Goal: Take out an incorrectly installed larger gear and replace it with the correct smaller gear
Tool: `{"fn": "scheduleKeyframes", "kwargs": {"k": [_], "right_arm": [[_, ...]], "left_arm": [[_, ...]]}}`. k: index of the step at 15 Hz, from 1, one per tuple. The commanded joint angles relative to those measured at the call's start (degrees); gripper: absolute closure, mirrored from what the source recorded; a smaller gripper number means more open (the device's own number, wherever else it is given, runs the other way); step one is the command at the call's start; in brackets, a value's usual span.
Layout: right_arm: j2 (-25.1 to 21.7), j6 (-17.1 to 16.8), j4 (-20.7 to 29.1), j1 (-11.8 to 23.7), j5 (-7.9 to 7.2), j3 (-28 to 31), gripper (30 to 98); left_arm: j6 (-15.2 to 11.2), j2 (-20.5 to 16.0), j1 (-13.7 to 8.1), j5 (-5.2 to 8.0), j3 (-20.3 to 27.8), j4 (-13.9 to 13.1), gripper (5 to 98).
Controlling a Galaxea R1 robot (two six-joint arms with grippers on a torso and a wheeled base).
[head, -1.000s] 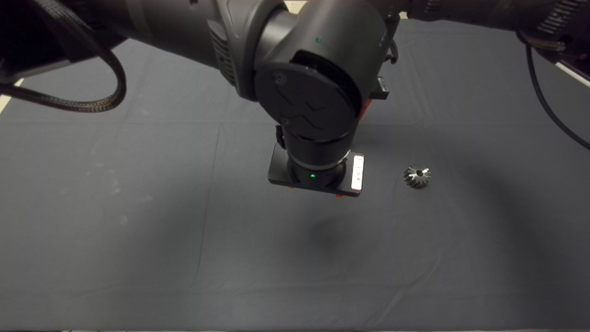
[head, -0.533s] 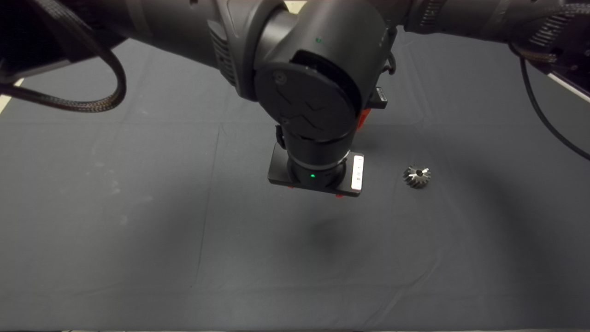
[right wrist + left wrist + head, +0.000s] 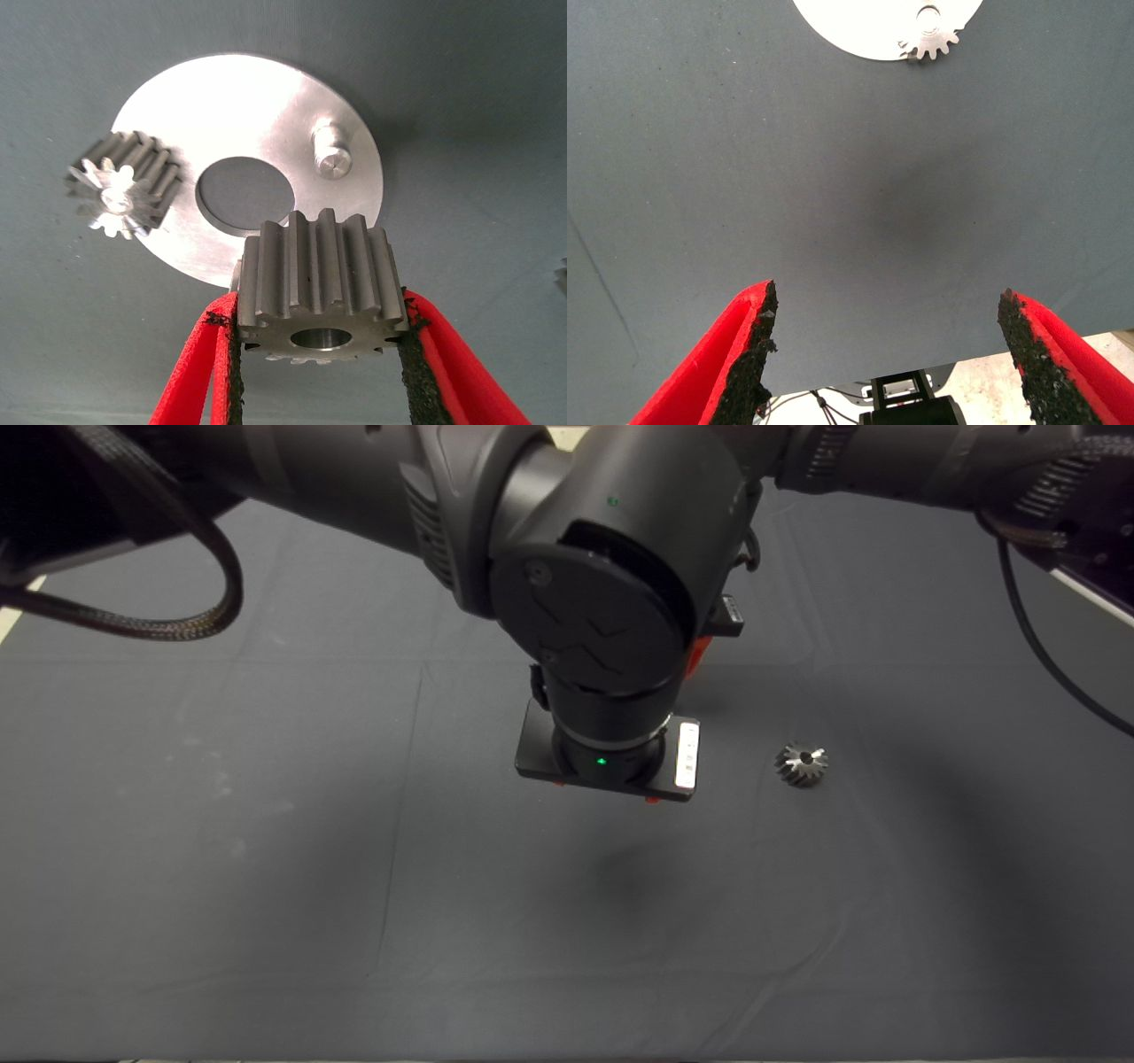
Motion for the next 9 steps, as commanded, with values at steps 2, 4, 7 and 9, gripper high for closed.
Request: {"fn": "scheduleKeyframes", "kwargs": {"k": [2, 4, 7, 9], "right_arm": [[0.7, -2.2, 1.6, -5.0, -3.8, -5.3, 93.2], [0.8, -2.9, 1.4, -5.0, -3.77, -6.3, 93.2], [1.6, -3.2, -1.1, -4.8, -3.89, -6.5, 93.2], [4.0, -3.2, -1.2, -4.3, -3.89, -7.1, 93.3]], "left_arm": [[0.1, 0.8, -0.9, 3.34, 0.1, 0.5, 40.1], [0.1, 0.8, -1.0, 3.34, 0.0, 0.5, 40.1], [0.1, 1.0, -1.0, 3.42, -0.6, 0.5, 40.1], [1.1, 1.0, -1.0, 3.42, -1.0, 0.5, 40.1]]}}
